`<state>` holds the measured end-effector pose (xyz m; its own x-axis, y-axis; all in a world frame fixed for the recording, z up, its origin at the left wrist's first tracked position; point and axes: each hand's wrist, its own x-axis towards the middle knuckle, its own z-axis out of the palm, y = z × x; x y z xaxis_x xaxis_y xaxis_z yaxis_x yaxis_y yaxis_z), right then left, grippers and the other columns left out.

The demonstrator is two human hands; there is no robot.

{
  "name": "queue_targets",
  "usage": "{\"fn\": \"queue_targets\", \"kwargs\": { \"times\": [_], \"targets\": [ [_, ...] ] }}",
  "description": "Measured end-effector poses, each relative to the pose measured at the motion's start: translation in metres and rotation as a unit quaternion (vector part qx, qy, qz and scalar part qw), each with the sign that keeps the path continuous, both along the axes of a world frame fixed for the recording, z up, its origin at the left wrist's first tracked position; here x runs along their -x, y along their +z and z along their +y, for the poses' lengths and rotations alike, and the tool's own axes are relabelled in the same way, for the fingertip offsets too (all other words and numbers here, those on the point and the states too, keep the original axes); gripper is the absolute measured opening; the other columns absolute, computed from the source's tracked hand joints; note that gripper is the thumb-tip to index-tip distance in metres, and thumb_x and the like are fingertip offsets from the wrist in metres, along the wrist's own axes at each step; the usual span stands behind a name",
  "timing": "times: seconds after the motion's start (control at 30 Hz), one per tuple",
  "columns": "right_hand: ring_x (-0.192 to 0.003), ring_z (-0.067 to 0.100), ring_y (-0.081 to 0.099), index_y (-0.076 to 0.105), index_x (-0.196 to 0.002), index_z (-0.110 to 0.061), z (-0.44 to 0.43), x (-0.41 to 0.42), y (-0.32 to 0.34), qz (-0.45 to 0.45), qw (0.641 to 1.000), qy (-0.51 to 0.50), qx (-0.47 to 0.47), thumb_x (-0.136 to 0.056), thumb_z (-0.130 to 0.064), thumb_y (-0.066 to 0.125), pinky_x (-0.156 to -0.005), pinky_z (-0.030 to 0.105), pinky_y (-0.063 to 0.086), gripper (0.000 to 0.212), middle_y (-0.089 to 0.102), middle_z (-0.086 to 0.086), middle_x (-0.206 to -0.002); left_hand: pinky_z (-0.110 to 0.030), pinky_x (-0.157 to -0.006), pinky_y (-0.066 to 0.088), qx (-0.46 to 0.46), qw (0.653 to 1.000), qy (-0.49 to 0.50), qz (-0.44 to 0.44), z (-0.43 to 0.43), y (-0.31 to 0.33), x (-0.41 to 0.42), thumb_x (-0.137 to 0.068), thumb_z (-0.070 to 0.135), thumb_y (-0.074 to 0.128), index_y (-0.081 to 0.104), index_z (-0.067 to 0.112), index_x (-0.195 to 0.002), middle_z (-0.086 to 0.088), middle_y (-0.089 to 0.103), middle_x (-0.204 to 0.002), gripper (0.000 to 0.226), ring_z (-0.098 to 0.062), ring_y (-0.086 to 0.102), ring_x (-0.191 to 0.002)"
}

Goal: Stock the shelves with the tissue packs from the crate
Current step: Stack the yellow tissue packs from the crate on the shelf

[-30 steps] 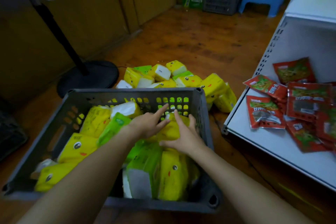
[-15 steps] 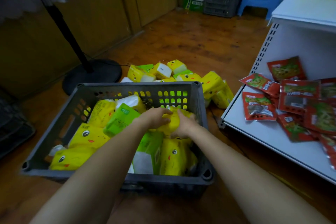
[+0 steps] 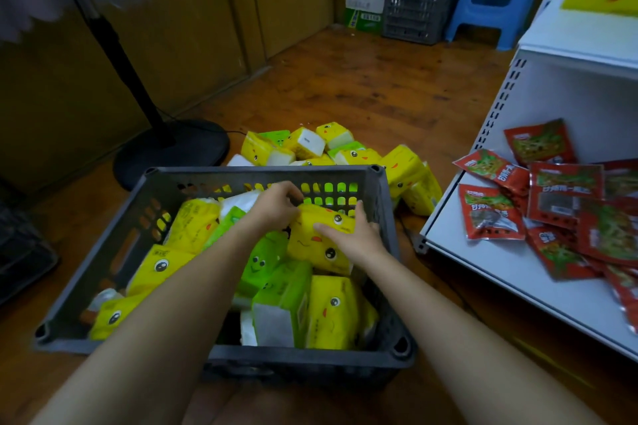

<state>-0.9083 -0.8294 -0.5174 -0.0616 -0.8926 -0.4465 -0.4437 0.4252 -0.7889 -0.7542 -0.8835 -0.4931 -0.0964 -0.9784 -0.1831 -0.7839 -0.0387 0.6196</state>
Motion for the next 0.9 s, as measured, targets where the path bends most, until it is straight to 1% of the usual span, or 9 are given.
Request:
{"fn": "queue_targets", "kwargs": {
  "times": [0.1,0.23,0.33,0.43,0.5,0.57,0.7,0.83,0.9],
  "targets": [
    [-0.142,0.032,0.017,-0.007,-0.148,-0.030,-0.008,-0.003,0.003,-0.063,0.997,-0.052,0.007,-0.083,-0.060,0.053,-0.110,0.045,0.025,0.093,0.010,0.012,-0.156,-0.031,-0.057,0.051,-0.013,0.992,0.047,0.120,-0.003,0.005,-0.011,-0.088,-0.001,0.057,0.057,0.007,-0.112,-0.003,0.050,-0.073,0.025,-0.016,0.052,-0.063],
    [-0.140,0.028,0.024,-0.007,-0.149,-0.024,-0.012,-0.006,0.007,-0.071,0.995,-0.049,0.058,-0.090,-0.049,0.049,-0.108,0.037,0.027,0.085,0.019,0.009,-0.155,-0.024,-0.057,0.051,-0.013,0.977,0.067,0.204,0.001,0.012,-0.016,-0.090,-0.002,0.054,0.053,0.006,-0.118,-0.004,0.048,-0.074,0.029,-0.014,0.053,-0.069],
    [-0.140,0.025,0.025,0.001,-0.150,-0.020,-0.011,-0.006,0.013,-0.046,0.989,-0.043,0.131,-0.091,-0.040,0.053,-0.107,0.032,0.027,0.081,0.022,0.007,-0.154,-0.026,-0.062,0.049,-0.043,0.956,0.092,0.276,0.001,0.015,-0.018,-0.090,0.000,0.055,0.053,0.009,-0.117,-0.005,0.051,-0.085,0.028,-0.017,0.055,-0.082],
    [-0.140,0.022,0.025,0.008,-0.150,-0.022,-0.011,-0.006,0.017,-0.032,0.978,-0.029,0.206,-0.090,-0.033,0.057,-0.105,0.029,0.027,0.078,0.025,0.005,-0.153,-0.031,-0.068,0.048,-0.091,0.927,0.115,0.345,0.002,0.017,-0.021,-0.088,0.006,0.060,0.054,0.015,-0.113,-0.008,0.055,-0.109,0.027,-0.019,0.056,-0.097],
    [-0.137,0.020,0.028,0.011,-0.149,-0.024,-0.012,-0.006,0.019,-0.031,0.970,-0.021,0.242,-0.090,-0.030,0.059,-0.099,0.023,0.028,0.076,0.031,0.005,-0.149,-0.031,-0.071,0.048,-0.099,0.916,0.120,0.370,0.003,0.017,-0.023,-0.087,0.015,0.063,0.054,0.014,-0.121,-0.006,0.059,-0.117,0.035,-0.018,0.058,-0.100],
    [-0.134,0.020,0.033,0.014,-0.149,-0.025,-0.013,-0.006,0.022,-0.040,0.962,-0.017,0.270,-0.089,-0.028,0.061,-0.093,0.018,0.027,0.077,0.036,0.007,-0.145,-0.032,-0.077,0.048,-0.083,0.920,0.114,0.366,0.003,0.018,-0.023,-0.087,0.028,0.063,0.054,0.014,-0.126,-0.005,0.061,-0.122,0.043,-0.019,0.059,-0.107],
    [-0.137,0.013,0.028,0.017,-0.147,-0.029,-0.014,-0.006,0.033,-0.091,0.951,0.003,0.294,-0.086,-0.024,0.066,-0.106,0.024,0.028,0.079,0.033,-0.001,-0.148,-0.039,-0.090,0.049,-0.067,0.917,0.122,0.373,0.004,0.023,-0.021,-0.087,0.041,0.059,0.063,0.022,-0.109,-0.004,0.065,-0.117,0.030,-0.022,0.061,-0.107],
    [-0.136,0.008,0.029,0.027,-0.145,-0.024,-0.015,-0.002,0.045,-0.093,0.942,0.016,0.323,-0.089,-0.020,0.061,-0.100,0.012,0.026,0.066,0.035,-0.005,-0.147,-0.043,-0.091,0.042,-0.086,0.906,0.123,0.396,0.004,0.028,-0.022,-0.086,0.048,0.055,0.056,0.038,-0.108,0.005,0.058,-0.125,0.023,-0.020,0.056,-0.114],
    [-0.135,0.010,0.033,0.029,-0.144,-0.024,-0.017,-0.002,0.048,-0.094,0.939,0.008,0.331,-0.091,-0.020,0.058,-0.105,0.018,0.029,0.061,0.036,-0.004,-0.147,-0.044,-0.089,0.045,-0.098,0.895,0.120,0.417,0.005,0.030,-0.021,-0.088,0.045,0.054,0.052,0.041,-0.107,0.007,0.058,-0.123,0.020,-0.020,0.057,-0.112]
  ]
}}
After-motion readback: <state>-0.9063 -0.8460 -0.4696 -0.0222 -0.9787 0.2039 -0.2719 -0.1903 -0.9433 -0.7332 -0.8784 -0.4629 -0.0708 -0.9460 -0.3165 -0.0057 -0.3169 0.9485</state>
